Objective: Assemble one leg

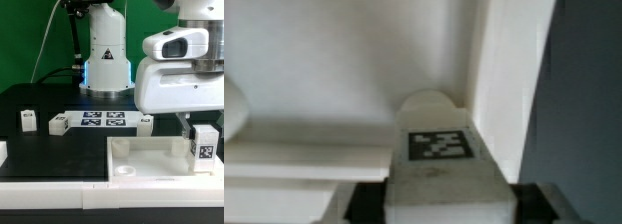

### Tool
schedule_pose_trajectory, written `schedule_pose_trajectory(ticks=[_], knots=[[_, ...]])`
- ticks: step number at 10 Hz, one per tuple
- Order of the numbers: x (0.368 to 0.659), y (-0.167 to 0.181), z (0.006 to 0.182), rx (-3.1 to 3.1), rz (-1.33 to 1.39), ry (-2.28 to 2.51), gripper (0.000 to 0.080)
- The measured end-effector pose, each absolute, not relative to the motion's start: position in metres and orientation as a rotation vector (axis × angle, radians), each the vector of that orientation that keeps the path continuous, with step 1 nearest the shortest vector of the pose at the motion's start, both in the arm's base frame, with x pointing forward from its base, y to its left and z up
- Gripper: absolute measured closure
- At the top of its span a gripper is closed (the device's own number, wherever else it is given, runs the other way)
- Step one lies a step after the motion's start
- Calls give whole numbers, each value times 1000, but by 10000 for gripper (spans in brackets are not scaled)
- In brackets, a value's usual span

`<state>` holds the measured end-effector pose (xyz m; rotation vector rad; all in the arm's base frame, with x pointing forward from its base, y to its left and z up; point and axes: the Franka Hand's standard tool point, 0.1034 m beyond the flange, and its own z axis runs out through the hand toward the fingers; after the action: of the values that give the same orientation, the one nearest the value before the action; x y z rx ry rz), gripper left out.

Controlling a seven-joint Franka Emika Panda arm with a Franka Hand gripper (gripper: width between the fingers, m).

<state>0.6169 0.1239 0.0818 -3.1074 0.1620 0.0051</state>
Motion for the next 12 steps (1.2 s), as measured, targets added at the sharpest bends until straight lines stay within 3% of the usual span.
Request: schedule_pose_trajectory(ticks=[5, 9, 11, 12], knots=[[617, 124, 79, -2871, 37, 1162, 508], [618, 124, 80, -2618, 69, 1625, 508], [618, 125, 80, -2623, 73, 1610, 508], [618, 125, 80, -2659, 70, 1547, 329]])
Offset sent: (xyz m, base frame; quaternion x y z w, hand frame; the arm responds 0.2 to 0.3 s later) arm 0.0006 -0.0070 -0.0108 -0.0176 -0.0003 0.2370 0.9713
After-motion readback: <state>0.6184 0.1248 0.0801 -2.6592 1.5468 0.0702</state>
